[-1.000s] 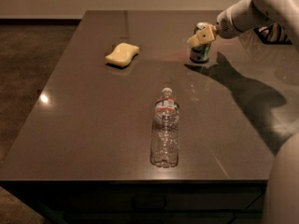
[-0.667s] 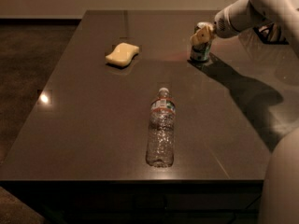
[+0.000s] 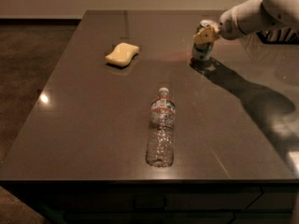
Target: Move 7up can near water bottle
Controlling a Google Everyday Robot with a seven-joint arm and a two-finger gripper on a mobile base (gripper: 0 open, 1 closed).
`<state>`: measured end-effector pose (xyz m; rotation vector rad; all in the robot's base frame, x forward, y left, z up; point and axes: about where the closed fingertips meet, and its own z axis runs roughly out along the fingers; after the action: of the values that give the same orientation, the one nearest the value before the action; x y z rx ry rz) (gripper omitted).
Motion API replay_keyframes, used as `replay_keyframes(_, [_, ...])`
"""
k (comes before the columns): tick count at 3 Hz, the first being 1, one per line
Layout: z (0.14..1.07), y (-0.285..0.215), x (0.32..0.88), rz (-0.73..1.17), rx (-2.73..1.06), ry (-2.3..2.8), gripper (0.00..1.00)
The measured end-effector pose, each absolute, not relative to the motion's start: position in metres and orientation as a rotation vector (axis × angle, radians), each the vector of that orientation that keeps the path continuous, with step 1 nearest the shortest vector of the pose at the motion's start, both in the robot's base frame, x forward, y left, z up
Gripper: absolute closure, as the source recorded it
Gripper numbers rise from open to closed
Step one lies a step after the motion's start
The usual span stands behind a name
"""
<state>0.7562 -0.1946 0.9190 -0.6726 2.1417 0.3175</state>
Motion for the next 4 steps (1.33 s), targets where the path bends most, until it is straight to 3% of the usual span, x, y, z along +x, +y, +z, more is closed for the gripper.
replay_keyframes(1, [0.933, -0.188, 0.717, 0.35, -0.732, 2.079, 1.0])
replay_keyframes(4, [0.932, -0.156, 0.605, 0.458, -0.993, 2.034, 1.0])
